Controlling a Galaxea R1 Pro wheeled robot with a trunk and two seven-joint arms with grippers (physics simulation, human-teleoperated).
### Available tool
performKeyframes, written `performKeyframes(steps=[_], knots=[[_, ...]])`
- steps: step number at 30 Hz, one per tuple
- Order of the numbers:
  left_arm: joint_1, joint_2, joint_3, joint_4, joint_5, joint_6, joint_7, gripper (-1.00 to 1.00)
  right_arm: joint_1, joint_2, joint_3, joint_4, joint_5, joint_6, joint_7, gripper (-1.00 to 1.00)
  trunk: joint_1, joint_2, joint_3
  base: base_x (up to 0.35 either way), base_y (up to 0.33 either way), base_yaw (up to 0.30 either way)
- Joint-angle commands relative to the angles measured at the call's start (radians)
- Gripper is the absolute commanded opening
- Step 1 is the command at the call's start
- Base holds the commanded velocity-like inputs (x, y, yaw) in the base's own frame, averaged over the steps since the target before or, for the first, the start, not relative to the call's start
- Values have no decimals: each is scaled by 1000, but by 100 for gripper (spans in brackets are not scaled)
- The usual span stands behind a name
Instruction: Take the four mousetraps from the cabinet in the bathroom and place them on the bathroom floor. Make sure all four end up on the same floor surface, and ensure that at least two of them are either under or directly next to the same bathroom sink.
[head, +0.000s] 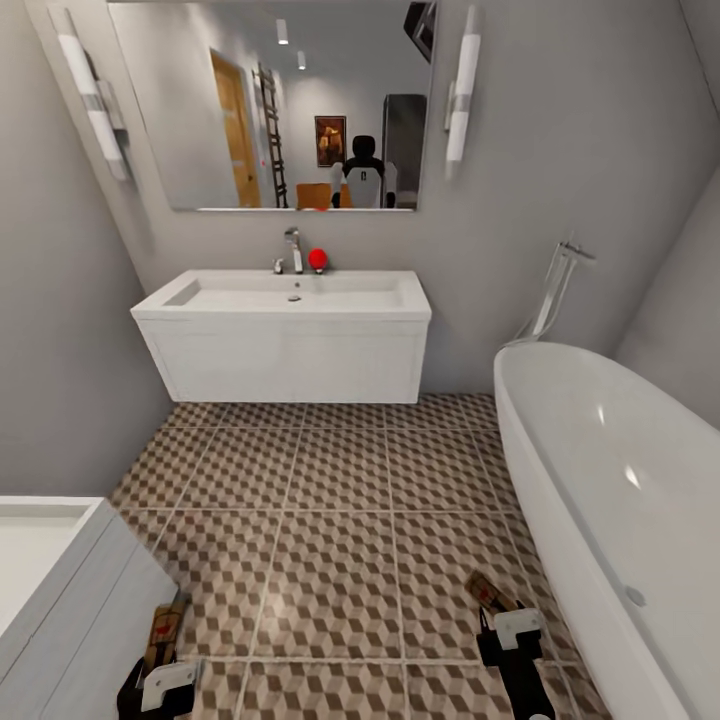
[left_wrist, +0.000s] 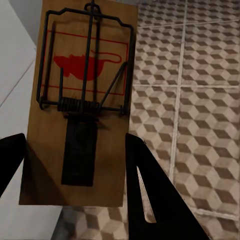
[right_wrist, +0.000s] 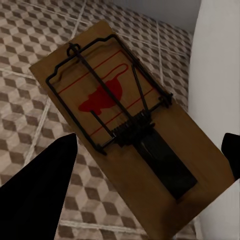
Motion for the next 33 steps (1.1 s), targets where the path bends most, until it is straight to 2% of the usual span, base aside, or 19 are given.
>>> performKeyframes(steps=[1,13,33], knots=[[-1,-1,-8,2,-4,-2,10,-100,-1,0,4,0,8,1,-10,-100,1,0,-1,337,0,0],[-1,0,-8,1,-4,-2,10,-100,-1,0,4,0,8,1,-10,-100,1,0,-1,337,17,0],[-1,0,-8,2,-4,-2,10,-100,-1,0,4,0,8,1,-10,-100,1,0,-1,320,106,0]])
